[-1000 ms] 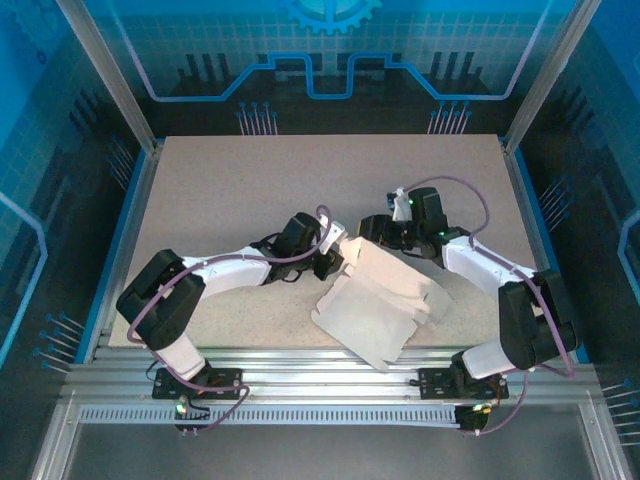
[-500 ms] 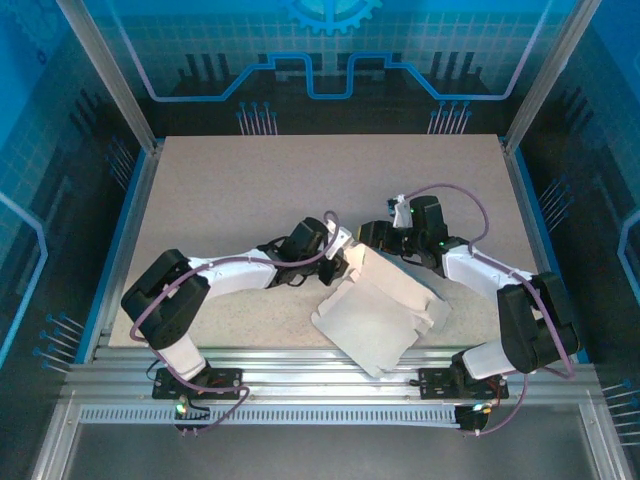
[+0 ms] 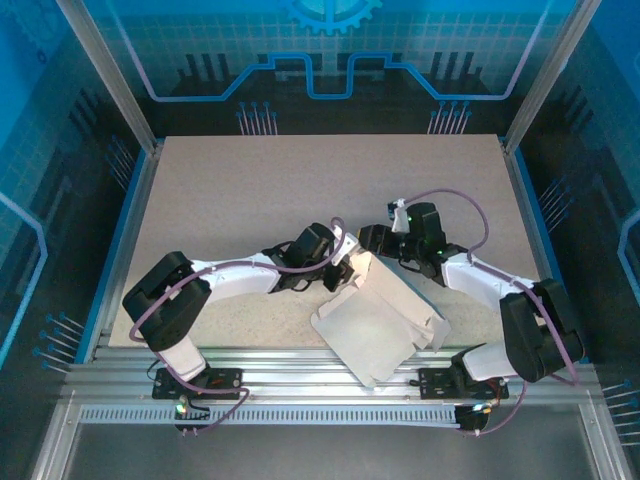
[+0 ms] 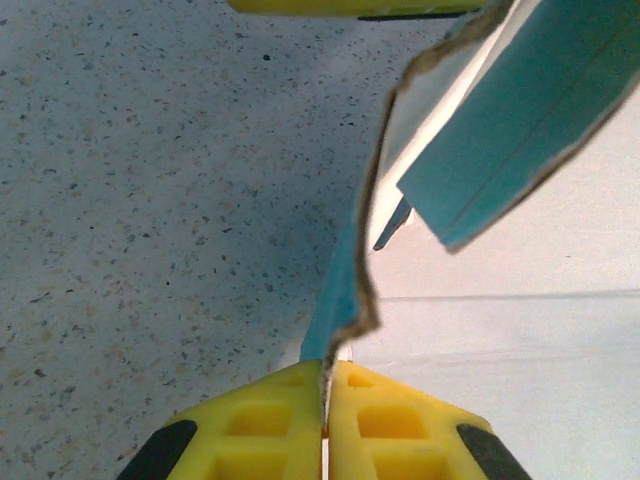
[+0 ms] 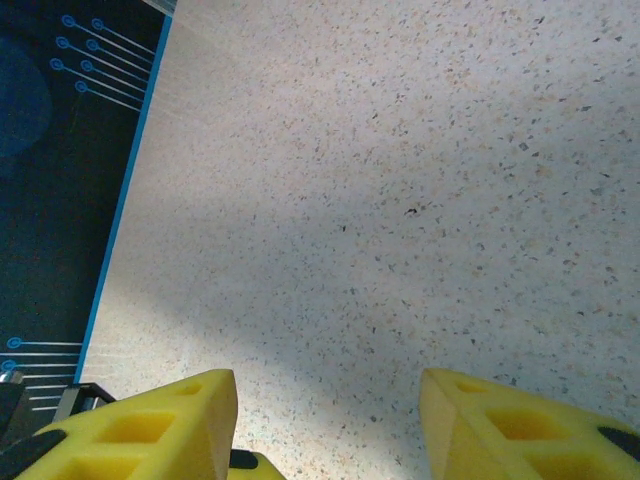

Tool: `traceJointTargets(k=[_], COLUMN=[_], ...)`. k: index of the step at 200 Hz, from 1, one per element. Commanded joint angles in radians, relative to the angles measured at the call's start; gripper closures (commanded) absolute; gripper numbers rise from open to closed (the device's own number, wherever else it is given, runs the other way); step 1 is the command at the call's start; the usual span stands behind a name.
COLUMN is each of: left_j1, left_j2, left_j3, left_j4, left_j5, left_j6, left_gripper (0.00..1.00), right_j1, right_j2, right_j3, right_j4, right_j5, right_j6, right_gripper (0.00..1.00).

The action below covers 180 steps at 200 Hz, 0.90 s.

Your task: Fold the paper box

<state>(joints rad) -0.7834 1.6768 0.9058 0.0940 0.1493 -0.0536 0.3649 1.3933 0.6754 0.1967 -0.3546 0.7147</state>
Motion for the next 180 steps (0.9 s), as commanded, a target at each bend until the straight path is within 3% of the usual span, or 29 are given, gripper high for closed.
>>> traceJointTargets(k=[1, 71, 117, 180], left_j1=[-0.022, -0.044, -0.039, 0.027], left_j2=[-0.017, -0.034, -0.005, 0.033], left_j3=[0.024, 0.024, 0.042, 0.08], left_j4=[0.008, -0.002, 0.012, 0.042], left_j5=[-0.007, -0.039, -0.096, -0.067], left_j6=[-0.026, -0.042, 0.024, 0.127], left_gripper=[0.91, 0.94, 0.95, 0.93], right_j1=[0.023, 0.045, 0.043, -0.051], right_j2=[-0.024, -0.029, -0.033, -0.003], right_j3=[-0.028, -0.062, -0.011, 0.101], right_j4=[0.03, 0.108, 0.082, 0.051], right_j5=[0.067, 0.092, 0.082, -0.032], right_j6=[-0.006, -0.005, -0.017, -0.01], right_gripper=[0.48, 0.48, 0.48, 0.48])
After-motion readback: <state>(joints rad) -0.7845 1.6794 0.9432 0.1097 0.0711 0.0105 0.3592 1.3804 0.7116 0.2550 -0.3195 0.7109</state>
